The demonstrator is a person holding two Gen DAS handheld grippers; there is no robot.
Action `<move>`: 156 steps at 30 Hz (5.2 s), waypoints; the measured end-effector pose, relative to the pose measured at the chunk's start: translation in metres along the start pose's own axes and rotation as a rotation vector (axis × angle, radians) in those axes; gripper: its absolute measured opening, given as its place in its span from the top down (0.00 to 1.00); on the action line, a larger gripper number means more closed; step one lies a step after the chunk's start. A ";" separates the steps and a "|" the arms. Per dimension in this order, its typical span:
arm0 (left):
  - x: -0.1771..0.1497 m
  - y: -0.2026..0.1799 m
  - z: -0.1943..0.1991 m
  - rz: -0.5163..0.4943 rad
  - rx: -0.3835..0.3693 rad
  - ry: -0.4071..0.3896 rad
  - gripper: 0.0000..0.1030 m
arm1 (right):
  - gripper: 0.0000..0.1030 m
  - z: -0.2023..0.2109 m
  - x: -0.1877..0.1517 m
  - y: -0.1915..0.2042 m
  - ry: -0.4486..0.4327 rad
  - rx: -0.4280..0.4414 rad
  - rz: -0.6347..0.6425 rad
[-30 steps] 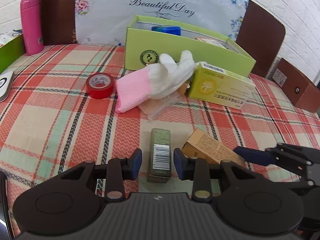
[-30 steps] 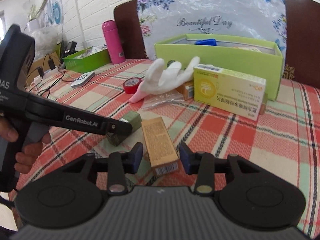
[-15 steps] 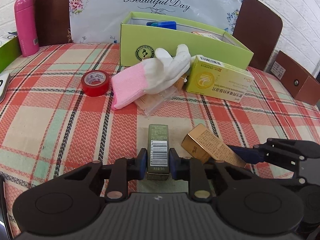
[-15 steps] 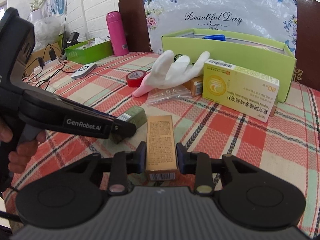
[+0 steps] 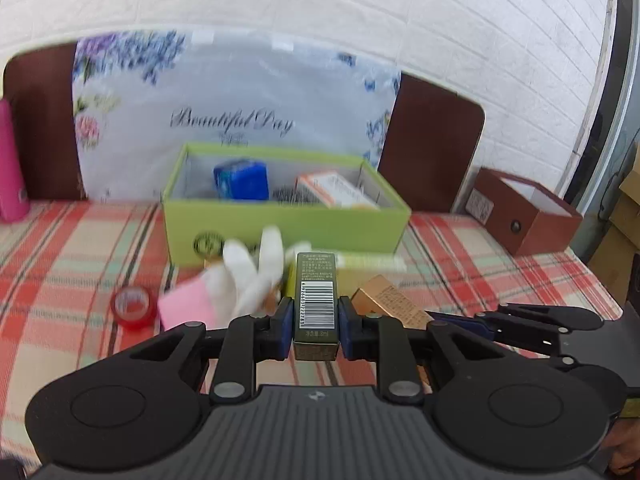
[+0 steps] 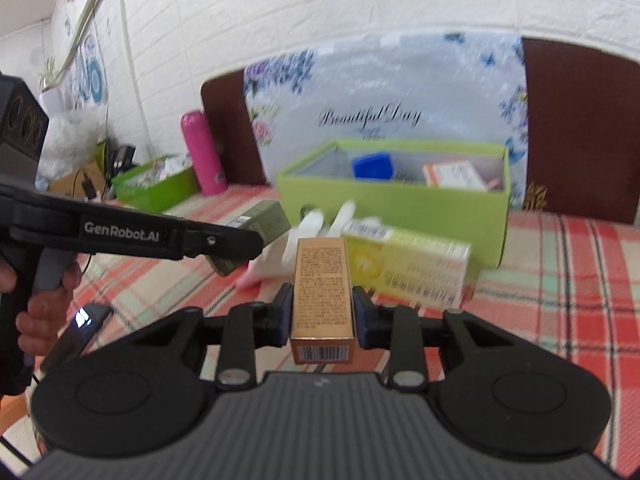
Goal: Organize objects
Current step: 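Carry the green-gold box and tan box into the lime-green box and release both, then withdraw both grippers and move toward the glove and yellow medicine box, then grasp the white-pink glove with the left gripper while the right gripper grasps the yellow medicine box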
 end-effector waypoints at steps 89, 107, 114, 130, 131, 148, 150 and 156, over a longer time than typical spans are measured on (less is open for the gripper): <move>-0.040 0.026 -0.038 -0.042 0.257 0.057 0.13 | 0.07 -0.082 0.001 -0.057 0.005 -0.203 0.215; -0.054 0.029 -0.048 0.113 -0.032 0.227 0.97 | 0.80 0.012 -0.043 -0.031 -0.060 -0.171 0.119; -0.100 -0.001 0.009 0.051 -0.131 0.272 0.91 | 0.78 0.047 -0.068 0.003 -0.022 -0.032 0.075; -0.091 0.017 0.001 -0.061 -0.090 0.178 0.23 | 0.20 0.006 -0.083 0.002 0.047 -0.051 -0.045; -0.091 0.014 -0.002 -0.077 -0.112 0.178 0.23 | 0.20 0.002 -0.084 -0.001 0.054 -0.048 -0.062; -0.107 -0.008 -0.023 -0.174 -0.106 0.241 0.56 | 0.25 0.021 -0.103 -0.027 0.142 -0.164 -0.064; -0.110 -0.008 -0.021 -0.178 -0.080 0.236 0.53 | 0.25 0.017 -0.102 -0.026 0.145 -0.167 -0.057; -0.110 -0.009 -0.021 -0.143 -0.110 0.251 0.81 | 0.33 0.005 -0.102 -0.025 0.159 -0.195 -0.030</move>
Point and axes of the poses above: each gripper's, at about its wrist camera, not at the fingertips, and z roughly against the way its jaws point, y to its left, x to its top, the point moved 6 cm from there along -z, roughly the way its jaws point, and after that the axes turned 6 degrees about x, right-handed, at the moved point
